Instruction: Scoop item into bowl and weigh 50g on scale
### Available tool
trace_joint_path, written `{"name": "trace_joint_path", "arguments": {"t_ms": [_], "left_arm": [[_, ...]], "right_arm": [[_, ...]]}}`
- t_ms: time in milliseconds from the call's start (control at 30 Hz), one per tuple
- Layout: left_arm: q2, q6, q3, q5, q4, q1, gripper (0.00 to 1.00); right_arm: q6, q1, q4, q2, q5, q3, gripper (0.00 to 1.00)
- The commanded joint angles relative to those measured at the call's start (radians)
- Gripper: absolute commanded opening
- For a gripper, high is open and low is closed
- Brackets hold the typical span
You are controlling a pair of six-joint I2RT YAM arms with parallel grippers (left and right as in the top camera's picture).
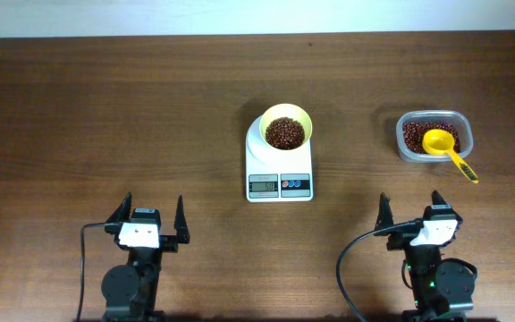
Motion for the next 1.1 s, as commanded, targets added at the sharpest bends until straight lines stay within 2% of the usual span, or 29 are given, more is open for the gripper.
{"name": "trace_joint_path", "arguments": {"t_ms": [0,1067], "left_arm": [[-0.006,0.016,-0.002,-0.004,-0.008,0.007,0.99],[-0.006,0.016,-0.002,-0.004,-0.008,0.007,0.99]], "right_arm": [[0.026,0.012,-0.008,-0.011,0.018,-0.005,0.99],[0.007,0.012,-0.008,-0.011,0.015,-0.005,0.99]]}}
